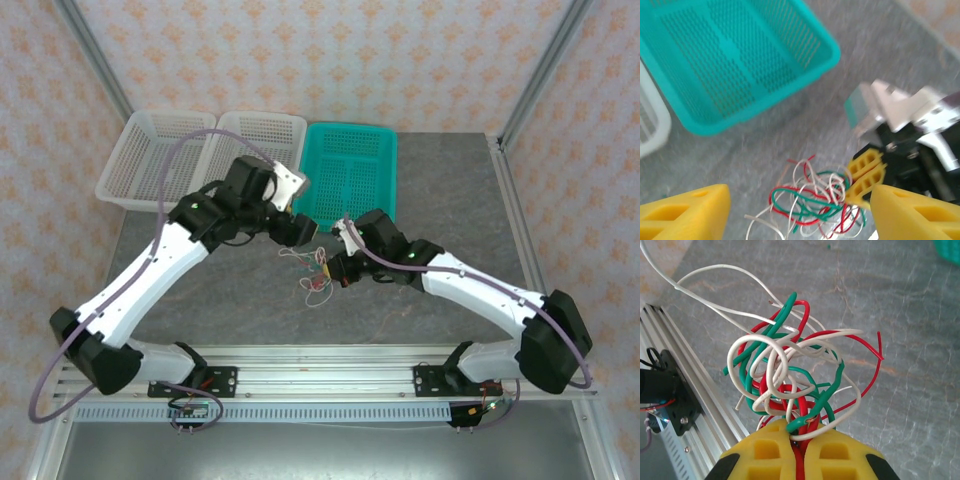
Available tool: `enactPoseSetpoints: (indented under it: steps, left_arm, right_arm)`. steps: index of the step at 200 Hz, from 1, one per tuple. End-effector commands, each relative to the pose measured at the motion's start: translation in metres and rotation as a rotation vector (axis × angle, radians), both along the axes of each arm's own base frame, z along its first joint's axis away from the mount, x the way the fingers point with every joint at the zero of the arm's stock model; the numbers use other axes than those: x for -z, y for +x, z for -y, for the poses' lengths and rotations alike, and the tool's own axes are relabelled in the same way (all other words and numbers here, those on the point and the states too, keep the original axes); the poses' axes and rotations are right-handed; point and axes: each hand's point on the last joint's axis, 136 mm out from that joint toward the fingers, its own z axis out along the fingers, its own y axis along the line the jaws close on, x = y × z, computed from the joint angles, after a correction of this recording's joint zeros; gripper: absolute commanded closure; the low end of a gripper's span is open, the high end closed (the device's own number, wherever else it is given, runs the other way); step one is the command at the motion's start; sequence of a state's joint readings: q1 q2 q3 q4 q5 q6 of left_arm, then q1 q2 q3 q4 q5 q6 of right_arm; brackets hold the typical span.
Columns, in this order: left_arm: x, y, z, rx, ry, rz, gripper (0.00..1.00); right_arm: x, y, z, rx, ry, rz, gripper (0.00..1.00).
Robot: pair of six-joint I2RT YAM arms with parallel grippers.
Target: Untangle the cables
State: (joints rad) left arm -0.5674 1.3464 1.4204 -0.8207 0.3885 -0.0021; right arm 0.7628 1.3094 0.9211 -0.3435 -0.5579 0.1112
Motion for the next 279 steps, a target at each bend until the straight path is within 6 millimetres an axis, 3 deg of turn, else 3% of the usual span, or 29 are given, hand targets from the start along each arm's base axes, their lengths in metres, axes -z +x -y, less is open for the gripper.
enactPoseSetpoints:
  steps: [1,26,68,80,106,119,150,184,197,201,217,228,252,261,279]
  left_arm:
    - [0.010,-0.007,-0.016,-0.082,0.016,-0.077,0.25]
    - [0.030,0.001,-0.031,-0.328,-0.052,-0.245,0.24]
    - [0.055,-0.003,-0.013,-0.370,-0.204,-0.355,0.18]
    - [0.061,-0.001,-0.009,-0.374,-0.214,-0.373,0.30]
    - [0.066,0.006,-0.017,-0.431,-0.189,-0.351,0.71]
    - [0.068,0.009,-0.021,-0.452,-0.169,-0.339,0.82]
    - [0.078,0.010,-0.027,-0.480,-0.133,-0.352,0.82]
    - [0.085,0.008,-0.018,-0.453,-0.159,-0.388,0.82]
    - [0.087,0.008,-0.018,-0.453,-0.156,-0.395,0.94]
    - [0.086,0.008,-0.018,-0.454,-0.158,-0.392,1.00]
    - [0.074,0.010,-0.019,-0.451,-0.185,-0.353,1.00]
    - [0.052,0.013,-0.020,-0.475,-0.263,-0.323,1.00]
    - [-0.011,0.021,-0.023,-0.482,-0.441,-0.247,1.00]
    - [-0.029,0.022,-0.024,-0.477,-0.477,-0.222,1.00]
    - [-0.042,0.021,-0.019,-0.447,-0.499,-0.226,1.00]
  right_arm:
    - [-0.006,-0.003,0.000,-0.003,-0.007,-0.039,1.00]
    - [-0.008,0.002,-0.002,0.004,-0.009,-0.023,1.00]
    - [-0.001,0.005,-0.003,0.010,-0.024,-0.039,1.00]
    - [-0.001,0.006,-0.004,0.011,-0.020,-0.041,1.00]
    - [-0.003,0.007,-0.005,0.015,-0.014,-0.037,1.00]
    - [-0.003,0.007,-0.005,0.020,-0.009,-0.034,1.00]
    - [-0.006,0.007,-0.004,0.033,0.009,-0.023,1.00]
    - [-0.006,0.009,-0.002,0.050,0.013,-0.015,1.00]
    - [-0.005,0.011,-0.001,0.061,0.009,-0.011,1.00]
    - [-0.004,0.011,0.000,0.066,0.007,-0.011,1.00]
    - [0.000,0.016,0.004,0.100,-0.012,0.001,1.00]
    - [0.010,0.023,0.012,0.148,-0.053,0.017,1.00]
    - [0.058,0.039,0.039,0.293,-0.179,0.049,0.97]
    - [0.083,0.036,0.048,0.321,-0.216,0.028,0.96]
    - [0.103,0.022,0.040,0.276,-0.179,-0.043,0.89]
